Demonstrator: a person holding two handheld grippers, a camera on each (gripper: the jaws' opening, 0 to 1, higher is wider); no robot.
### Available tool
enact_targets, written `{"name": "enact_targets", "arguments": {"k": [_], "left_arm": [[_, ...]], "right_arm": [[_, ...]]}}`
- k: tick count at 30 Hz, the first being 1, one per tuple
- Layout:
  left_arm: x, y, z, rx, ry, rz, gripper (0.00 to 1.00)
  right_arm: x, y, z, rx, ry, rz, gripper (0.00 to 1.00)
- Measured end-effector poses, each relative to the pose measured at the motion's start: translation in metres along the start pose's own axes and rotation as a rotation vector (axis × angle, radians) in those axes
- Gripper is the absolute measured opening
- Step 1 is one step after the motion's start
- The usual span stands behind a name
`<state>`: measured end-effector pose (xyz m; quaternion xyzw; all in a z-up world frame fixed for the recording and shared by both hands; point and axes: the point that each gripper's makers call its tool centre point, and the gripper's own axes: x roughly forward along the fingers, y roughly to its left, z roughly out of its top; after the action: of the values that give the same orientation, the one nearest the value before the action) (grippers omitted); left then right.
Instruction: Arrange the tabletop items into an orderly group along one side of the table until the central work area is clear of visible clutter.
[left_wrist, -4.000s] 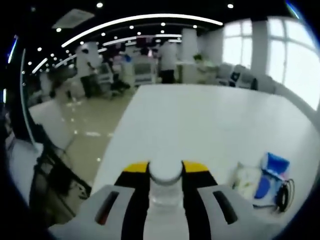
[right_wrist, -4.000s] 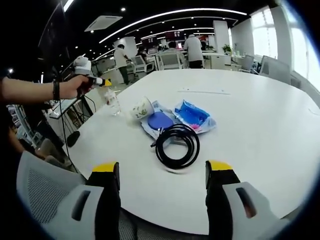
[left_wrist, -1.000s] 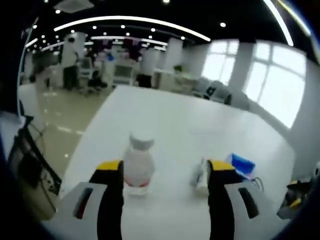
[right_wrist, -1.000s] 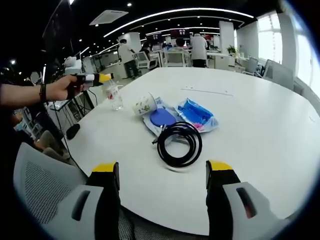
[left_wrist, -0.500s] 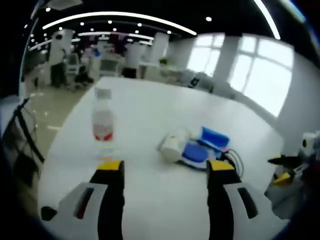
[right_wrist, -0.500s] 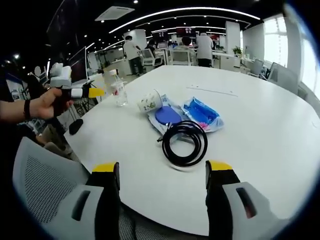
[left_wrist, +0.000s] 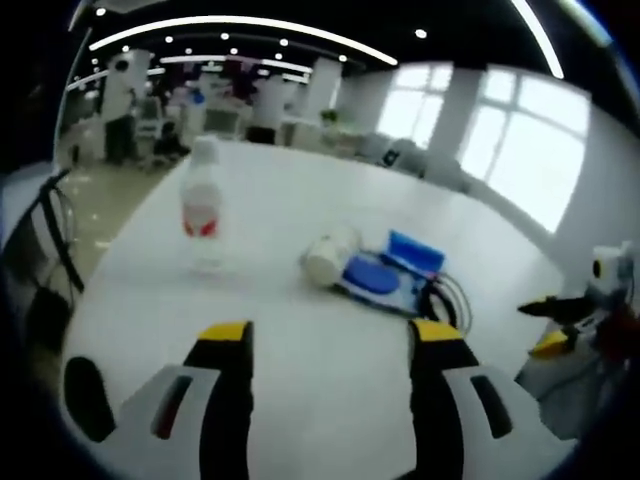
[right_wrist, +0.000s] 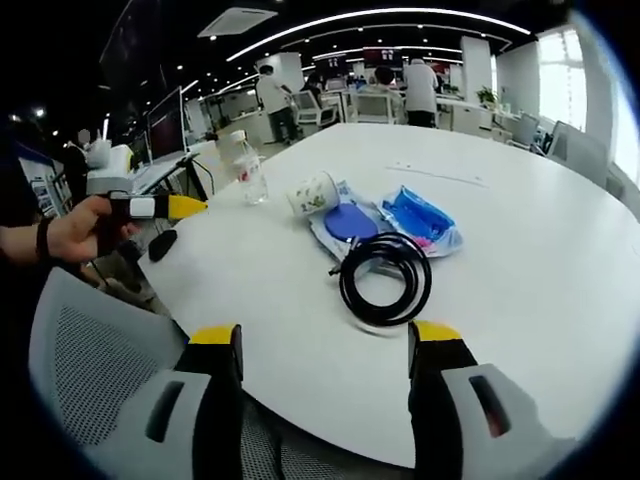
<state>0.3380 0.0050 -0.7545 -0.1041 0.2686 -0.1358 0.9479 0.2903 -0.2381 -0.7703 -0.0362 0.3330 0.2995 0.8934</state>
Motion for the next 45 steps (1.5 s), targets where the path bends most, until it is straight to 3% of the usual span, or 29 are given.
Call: {"name": "enact_targets", "arguments": {"k": [6, 8, 11, 14, 20, 25, 36, 41, 45], "left_arm": [[-0.008, -0.004, -0.004, 0.002, 0.011, -0.003, 0.59], [-0.009, 0.001, 0.003, 0.009, -0.014, 0.013, 0.59], [-0.013, 0.000, 0.004, 0.016, -0.005, 0.003, 0.58], [-0.017, -0.006, -0.001, 0.036, 0.012, -0.014, 0.57], [-0.028, -0.021, -0.006, 0.100, 0.045, -0.044, 0.57], [-0.035, -0.030, -0.009, 0.118, 0.059, -0.055, 0.54], [-0.037, -0.030, -0.015, 0.157, 0.085, -0.024, 0.54], [-0.037, -0.029, -0.020, 0.237, 0.119, 0.005, 0.53], [-0.037, -0.028, -0.020, 0.237, 0.118, 0.012, 0.53]], "right_arm": [[0.004, 0.006, -0.003, 0.059, 0.003, 0.058, 0.64], [0.005, 0.007, -0.003, 0.079, 0.003, 0.079, 0.64], [0.010, 0.006, 0.007, 0.112, -0.014, 0.112, 0.64], [0.020, -0.002, 0.031, 0.111, -0.041, 0.132, 0.64], [0.053, -0.009, 0.078, 0.026, -0.055, 0.184, 0.63], [0.080, -0.003, 0.104, -0.015, -0.055, 0.221, 0.63], [0.132, 0.013, 0.132, -0.095, -0.009, 0.302, 0.63], [0.155, 0.014, 0.146, -0.154, 0.021, 0.321, 0.63], [0.173, 0.013, 0.155, -0.167, 0.040, 0.340, 0.63]]}}
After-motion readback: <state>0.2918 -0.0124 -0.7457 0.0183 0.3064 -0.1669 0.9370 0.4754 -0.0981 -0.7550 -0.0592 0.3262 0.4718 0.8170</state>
